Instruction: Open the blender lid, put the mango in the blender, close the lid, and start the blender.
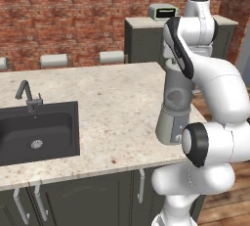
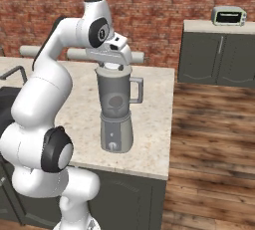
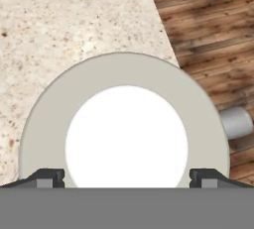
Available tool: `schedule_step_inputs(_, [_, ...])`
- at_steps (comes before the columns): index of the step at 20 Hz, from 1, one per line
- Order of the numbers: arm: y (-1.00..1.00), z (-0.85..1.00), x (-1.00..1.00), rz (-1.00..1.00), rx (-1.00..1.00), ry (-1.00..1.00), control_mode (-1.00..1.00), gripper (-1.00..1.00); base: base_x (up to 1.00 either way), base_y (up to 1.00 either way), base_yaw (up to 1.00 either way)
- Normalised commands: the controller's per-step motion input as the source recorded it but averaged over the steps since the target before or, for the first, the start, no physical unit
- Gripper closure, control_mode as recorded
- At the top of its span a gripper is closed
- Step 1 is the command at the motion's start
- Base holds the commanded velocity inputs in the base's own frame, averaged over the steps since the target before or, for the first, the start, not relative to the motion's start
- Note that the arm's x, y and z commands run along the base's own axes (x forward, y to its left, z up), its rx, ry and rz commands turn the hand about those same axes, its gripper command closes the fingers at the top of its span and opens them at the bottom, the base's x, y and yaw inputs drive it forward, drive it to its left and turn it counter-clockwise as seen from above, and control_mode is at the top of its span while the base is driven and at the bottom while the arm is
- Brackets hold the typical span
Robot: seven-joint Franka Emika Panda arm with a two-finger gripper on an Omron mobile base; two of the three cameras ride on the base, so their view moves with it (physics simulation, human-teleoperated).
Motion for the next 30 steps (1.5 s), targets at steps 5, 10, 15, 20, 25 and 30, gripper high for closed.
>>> schedule_step_inputs(5, [0.00,-0.09,-0.04,0.03,0.00,0.00,-1.00,1.00,0.00,0.00,0.00])
schedule_step_inputs(10, [0.02,-0.15,0.01,0.02,0.00,0.00,-1.00,-1.00,0.00,0.00,0.00])
schedule_step_inputs(15, [0.00,-0.02,0.12,0.03,0.00,0.00,-1.00,-1.00,0.00,0.00,0.00])
schedule_step_inputs(20, [0.00,0.00,0.04,0.03,0.00,-0.04,-1.00,-1.00,0.00,0.00,0.00])
schedule_step_inputs(25, [0.00,0.00,0.00,0.03,0.00,-0.05,-1.00,-1.00,0.00,0.00,0.00])
schedule_step_inputs(30, [0.00,0.00,0.00,0.02,0.00,-0.06,-1.00,-1.00,0.00,0.00,0.00])
